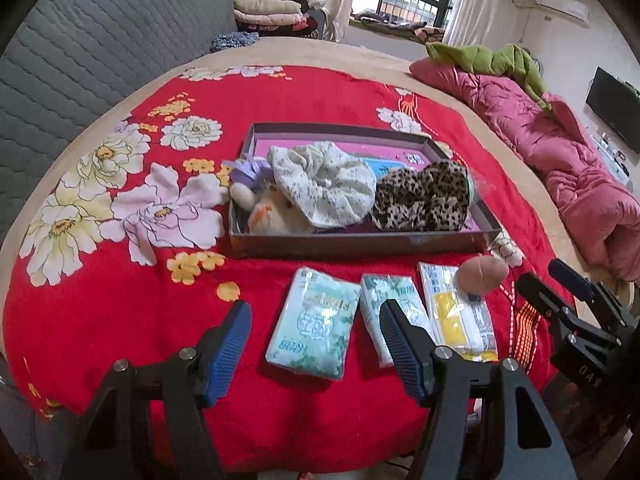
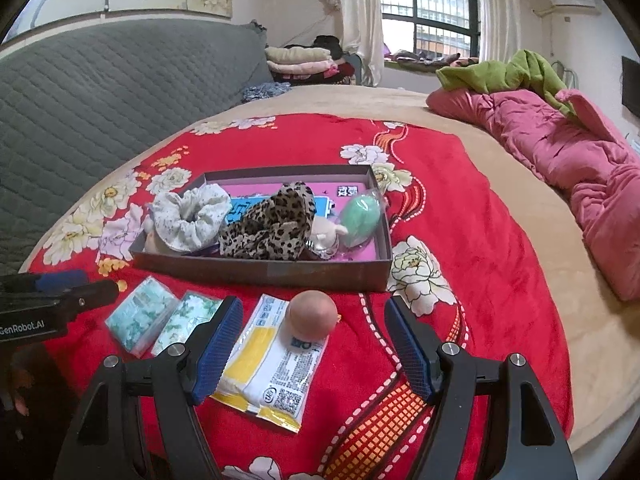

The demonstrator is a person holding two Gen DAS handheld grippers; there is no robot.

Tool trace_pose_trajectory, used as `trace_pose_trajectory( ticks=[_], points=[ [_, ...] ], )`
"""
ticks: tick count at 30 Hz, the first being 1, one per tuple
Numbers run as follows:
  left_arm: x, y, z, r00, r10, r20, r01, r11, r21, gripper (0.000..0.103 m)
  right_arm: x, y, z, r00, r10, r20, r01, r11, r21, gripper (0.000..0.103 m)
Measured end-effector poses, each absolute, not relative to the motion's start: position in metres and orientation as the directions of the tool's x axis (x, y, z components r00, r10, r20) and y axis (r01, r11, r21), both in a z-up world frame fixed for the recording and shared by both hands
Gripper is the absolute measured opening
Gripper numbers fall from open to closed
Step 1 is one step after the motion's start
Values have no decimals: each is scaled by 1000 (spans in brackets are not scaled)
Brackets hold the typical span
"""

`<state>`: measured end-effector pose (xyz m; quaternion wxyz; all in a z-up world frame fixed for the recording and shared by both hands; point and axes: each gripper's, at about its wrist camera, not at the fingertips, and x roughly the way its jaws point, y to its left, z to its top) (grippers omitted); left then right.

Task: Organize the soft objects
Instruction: 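Move the left tool to the green tissue pack while the right tool approaches the pink ball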

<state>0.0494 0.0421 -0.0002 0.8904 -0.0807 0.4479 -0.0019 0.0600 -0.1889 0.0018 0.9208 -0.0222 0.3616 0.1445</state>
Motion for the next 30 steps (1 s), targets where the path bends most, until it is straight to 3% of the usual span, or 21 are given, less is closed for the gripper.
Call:
trace_pose_trajectory(
  ticks=[30],
  points=[
    [54, 39, -35, 529, -96, -843, -66, 986, -154, 66, 75, -183, -32, 646, 244, -723, -313, 949, 41, 74]
  ],
)
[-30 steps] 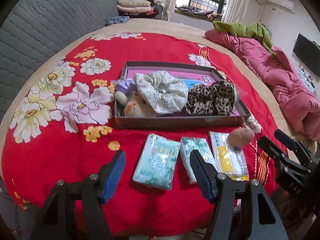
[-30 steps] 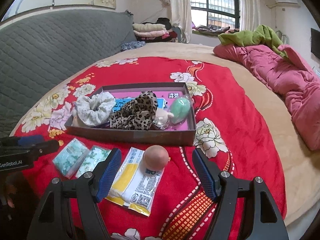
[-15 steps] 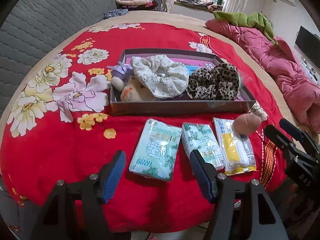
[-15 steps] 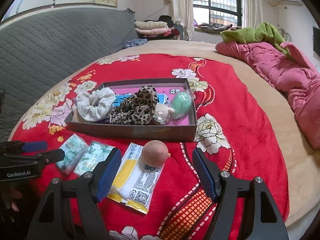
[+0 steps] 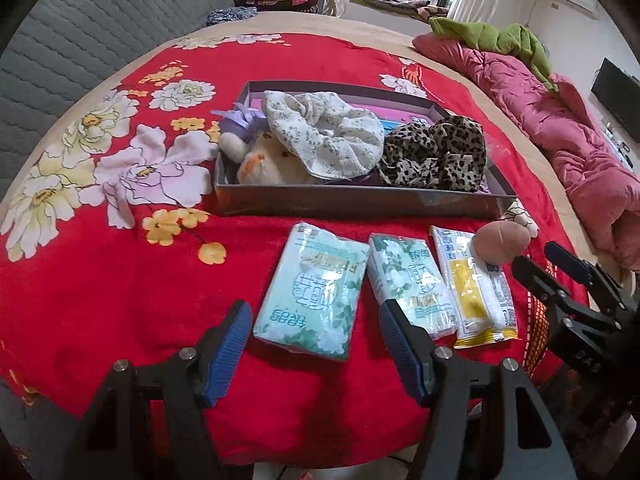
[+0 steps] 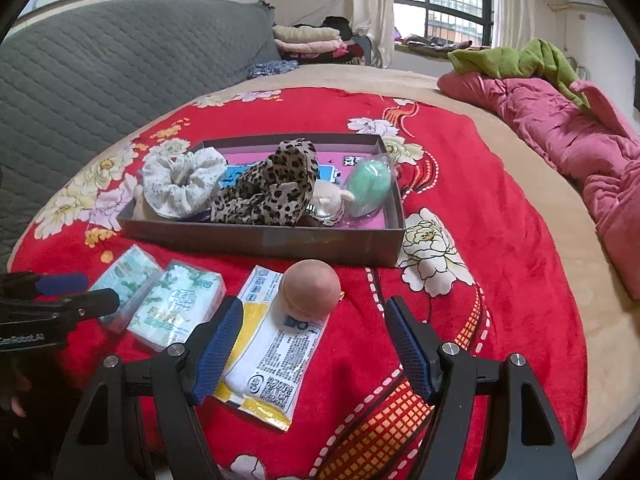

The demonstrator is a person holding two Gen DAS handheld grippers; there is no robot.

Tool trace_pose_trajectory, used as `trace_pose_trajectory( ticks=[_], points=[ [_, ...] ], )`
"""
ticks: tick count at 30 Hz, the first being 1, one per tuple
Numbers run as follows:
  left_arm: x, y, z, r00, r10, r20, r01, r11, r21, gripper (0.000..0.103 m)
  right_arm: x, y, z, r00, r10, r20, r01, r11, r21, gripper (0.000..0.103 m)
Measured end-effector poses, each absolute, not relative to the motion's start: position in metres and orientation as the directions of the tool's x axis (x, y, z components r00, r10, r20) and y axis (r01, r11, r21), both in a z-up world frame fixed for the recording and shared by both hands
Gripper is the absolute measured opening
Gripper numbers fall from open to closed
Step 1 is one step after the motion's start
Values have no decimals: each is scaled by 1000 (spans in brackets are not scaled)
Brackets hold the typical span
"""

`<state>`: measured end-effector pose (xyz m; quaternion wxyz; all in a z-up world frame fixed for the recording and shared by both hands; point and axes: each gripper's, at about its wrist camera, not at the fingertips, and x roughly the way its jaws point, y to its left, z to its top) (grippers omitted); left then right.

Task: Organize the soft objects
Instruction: 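Move the left tool to the green tissue pack while the right tool approaches the pink ball, then grasp the green tissue pack with the left tool while the right tool grasps the pink ball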

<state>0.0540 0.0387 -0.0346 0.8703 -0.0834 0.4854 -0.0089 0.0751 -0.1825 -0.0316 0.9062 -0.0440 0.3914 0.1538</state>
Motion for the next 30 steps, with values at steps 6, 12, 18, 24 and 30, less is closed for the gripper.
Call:
trace_pose_trajectory(
  ticks=[6, 12, 18, 24, 30],
  points=[
    [58, 36, -40, 520, -89, -850, -65, 988, -143, 66, 83, -183, -41, 633, 241, -736, -311, 949, 43, 74],
    [63, 37, -49, 508, -87, -857, -70, 988, -141, 66, 91, -182, -49, 627, 243, -740, -313, 949, 47, 74],
    [68, 36, -57, 493, -80, -866, -73, 988, -133, 66, 98, -177, -58, 625, 241, -743, -327, 944, 31, 74],
    [72, 36, -62, 487, -74, -870, -78, 989, -128, 66, 101, -178, -57, 642, 255, -723, -330, 943, 39, 74],
    [75, 35, -64, 485, -65, -872, -76, 990, -116, 66, 107, -182, -60, 631, 281, -723, -339, 938, 68, 56]
  ],
)
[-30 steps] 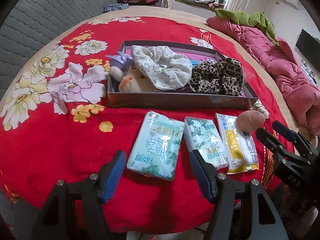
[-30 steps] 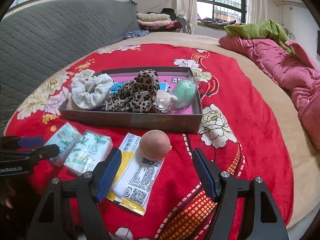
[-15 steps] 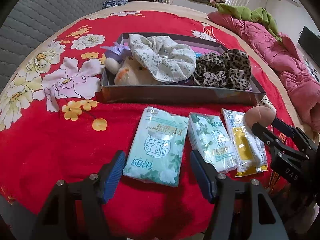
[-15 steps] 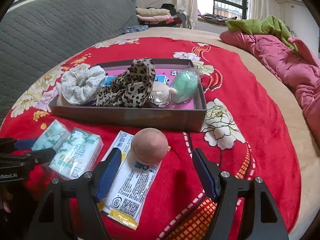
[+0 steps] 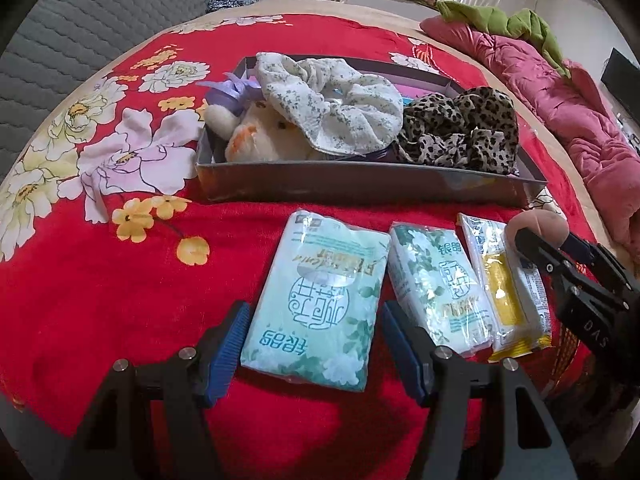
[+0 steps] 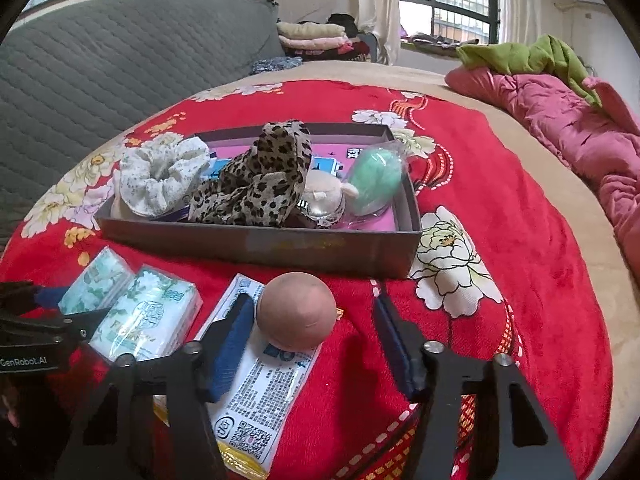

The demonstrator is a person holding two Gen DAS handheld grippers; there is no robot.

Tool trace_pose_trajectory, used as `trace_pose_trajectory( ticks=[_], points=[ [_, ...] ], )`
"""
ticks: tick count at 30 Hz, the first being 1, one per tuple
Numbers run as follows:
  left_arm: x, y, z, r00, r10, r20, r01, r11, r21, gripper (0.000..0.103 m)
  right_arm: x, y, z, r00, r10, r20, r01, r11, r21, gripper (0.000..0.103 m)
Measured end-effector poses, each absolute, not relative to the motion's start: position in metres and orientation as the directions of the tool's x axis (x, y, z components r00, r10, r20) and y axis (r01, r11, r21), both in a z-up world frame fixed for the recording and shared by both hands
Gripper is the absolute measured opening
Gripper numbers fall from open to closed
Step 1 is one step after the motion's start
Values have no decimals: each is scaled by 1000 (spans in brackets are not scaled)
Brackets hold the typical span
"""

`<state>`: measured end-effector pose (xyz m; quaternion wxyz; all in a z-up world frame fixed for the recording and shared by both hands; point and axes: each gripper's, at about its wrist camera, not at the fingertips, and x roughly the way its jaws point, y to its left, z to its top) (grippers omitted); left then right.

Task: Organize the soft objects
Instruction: 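Grasp the green tissue pack with the left tool while the right tool grasps the pink ball, then carry the tissue pack over the box while the right tool carries the ball there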

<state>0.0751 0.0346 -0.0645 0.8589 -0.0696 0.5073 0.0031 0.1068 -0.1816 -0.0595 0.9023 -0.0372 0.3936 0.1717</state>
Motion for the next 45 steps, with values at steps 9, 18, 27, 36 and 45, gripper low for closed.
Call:
trace_pose_trajectory(
  ticks=[9, 18, 27, 36, 45],
  points=[
    [76, 37, -64, 507, -74, -859, -68, 990, -126, 58, 109, -187, -56, 635, 307, -709, -341, 935, 98, 39],
    [69, 46, -34, 594, -132, -793, -79, 972, -222, 54, 105, -197, -36, 696, 313, -646, -325, 940, 105, 39],
    [88, 40, 2, 662, -118, -740, -59, 976, -209, 54, 108, -211, -19, 736, 310, -601, -302, 946, 119, 39],
    [114, 23, 5, 669, -125, -733, -49, 976, -211, 54, 123, -223, -17, 755, 294, -587, -270, 954, 131, 39],
    [148, 3, 1, 678, -122, -725, -42, 978, -204, 54, 139, -232, -16, 779, 279, -561, -244, 960, 138, 39]
  ],
)
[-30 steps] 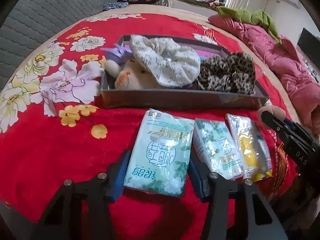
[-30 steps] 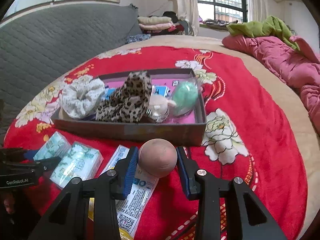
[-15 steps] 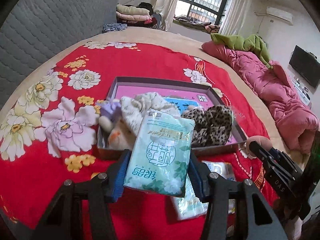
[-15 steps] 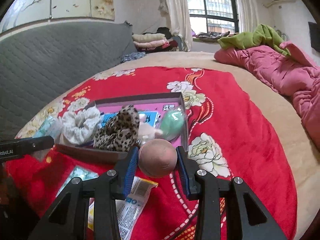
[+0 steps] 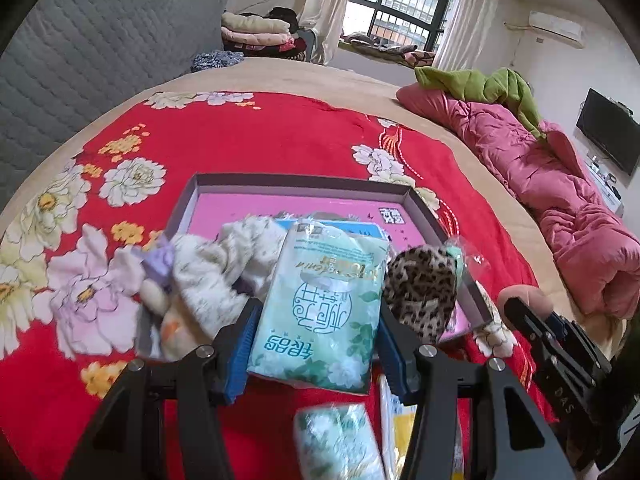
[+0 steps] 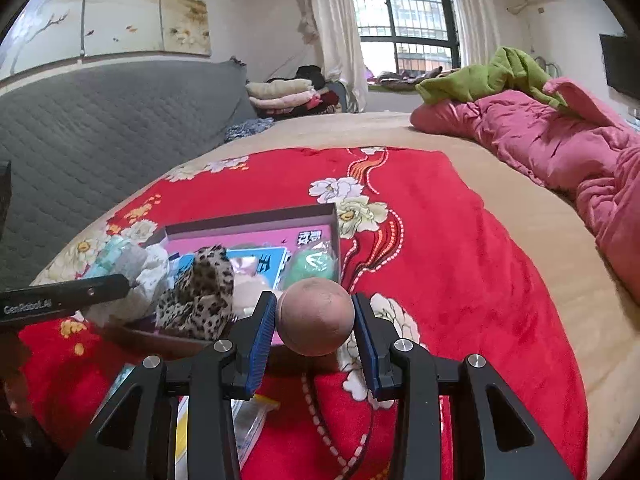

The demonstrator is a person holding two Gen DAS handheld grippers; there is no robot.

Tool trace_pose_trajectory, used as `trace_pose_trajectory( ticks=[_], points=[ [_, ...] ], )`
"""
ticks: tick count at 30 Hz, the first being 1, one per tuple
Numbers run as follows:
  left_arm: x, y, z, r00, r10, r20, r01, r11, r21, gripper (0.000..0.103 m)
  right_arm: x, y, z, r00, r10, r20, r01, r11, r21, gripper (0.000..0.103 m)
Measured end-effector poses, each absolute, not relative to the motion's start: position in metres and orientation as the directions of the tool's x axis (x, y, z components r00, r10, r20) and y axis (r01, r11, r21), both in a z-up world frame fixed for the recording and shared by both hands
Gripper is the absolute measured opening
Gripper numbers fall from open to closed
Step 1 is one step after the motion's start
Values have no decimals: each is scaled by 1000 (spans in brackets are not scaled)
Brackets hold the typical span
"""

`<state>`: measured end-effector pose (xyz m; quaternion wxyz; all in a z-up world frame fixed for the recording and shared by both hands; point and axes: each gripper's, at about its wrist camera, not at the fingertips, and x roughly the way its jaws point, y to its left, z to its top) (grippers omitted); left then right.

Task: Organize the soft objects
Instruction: 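Carry the tissue pack over the box while the right tool carries the ball there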

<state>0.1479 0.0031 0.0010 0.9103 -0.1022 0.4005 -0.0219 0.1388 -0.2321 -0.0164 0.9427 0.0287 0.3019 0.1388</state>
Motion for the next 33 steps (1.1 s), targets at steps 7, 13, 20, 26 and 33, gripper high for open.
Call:
trace_pose_trajectory(
  ticks=[7, 13, 20, 26, 33],
  points=[
    [169, -12, -4, 681, -103, -725, -34, 985, -171, 54, 149, -228, -19, 781, 290, -553, -265, 956, 128, 39],
    [181, -17, -16, 670, -75, -739, -44, 989, -141, 54, 158, -224, -24, 774, 300, -558, -285, 951, 115, 40],
    [184, -24, -26, 659, -65, -749, -31, 993, -113, 54, 165, -223, -27, 774, 301, -558, -289, 951, 112, 40],
    [185, -28, -33, 646, -59, -761, -16, 996, -90, 54, 168, -220, -33, 762, 298, -576, -292, 951, 106, 40],
    [185, -29, -34, 645, -63, -762, -9, 996, -90, 54, 169, -215, -38, 748, 306, -589, -309, 946, 99, 40]
  ],
)
